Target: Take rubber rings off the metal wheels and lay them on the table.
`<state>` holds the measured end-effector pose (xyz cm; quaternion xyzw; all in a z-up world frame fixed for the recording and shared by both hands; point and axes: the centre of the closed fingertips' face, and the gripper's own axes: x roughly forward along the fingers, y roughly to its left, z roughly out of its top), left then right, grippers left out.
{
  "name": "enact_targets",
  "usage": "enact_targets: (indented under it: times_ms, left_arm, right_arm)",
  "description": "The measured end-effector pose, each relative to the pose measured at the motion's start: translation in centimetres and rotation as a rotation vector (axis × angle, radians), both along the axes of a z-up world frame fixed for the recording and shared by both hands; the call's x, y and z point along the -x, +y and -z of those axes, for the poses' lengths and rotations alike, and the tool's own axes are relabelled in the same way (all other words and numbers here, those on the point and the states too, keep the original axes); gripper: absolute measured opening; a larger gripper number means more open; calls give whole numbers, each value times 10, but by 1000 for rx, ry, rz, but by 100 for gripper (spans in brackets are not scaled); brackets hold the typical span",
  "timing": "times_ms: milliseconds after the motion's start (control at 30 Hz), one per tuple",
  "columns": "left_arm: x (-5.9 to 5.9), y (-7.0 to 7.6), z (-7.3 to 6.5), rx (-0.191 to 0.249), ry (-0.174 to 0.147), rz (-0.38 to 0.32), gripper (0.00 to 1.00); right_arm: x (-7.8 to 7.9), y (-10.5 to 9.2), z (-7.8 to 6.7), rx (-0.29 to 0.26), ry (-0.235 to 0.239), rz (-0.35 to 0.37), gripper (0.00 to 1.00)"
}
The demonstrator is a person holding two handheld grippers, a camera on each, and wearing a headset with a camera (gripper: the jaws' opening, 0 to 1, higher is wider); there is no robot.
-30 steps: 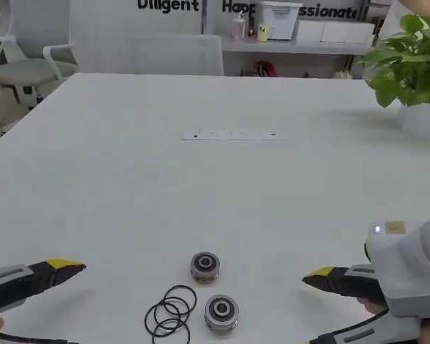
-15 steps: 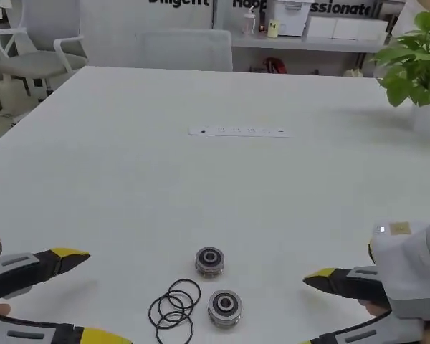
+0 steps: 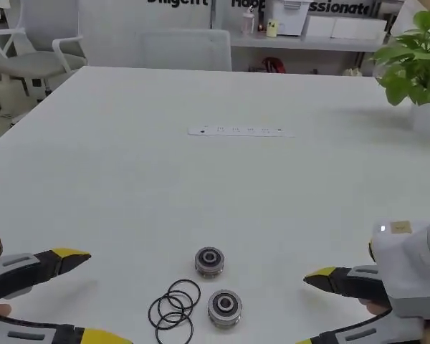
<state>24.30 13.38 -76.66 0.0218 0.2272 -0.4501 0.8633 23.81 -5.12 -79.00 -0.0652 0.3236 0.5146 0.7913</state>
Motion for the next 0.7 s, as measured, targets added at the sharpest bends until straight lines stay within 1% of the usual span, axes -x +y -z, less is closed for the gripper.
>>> enact_targets:
  times_ms: [700]
  left_arm:
    - [0,0,0,0,1,4,96]
  right_arm:
    - [0,-3,0,6,-3,7,88]
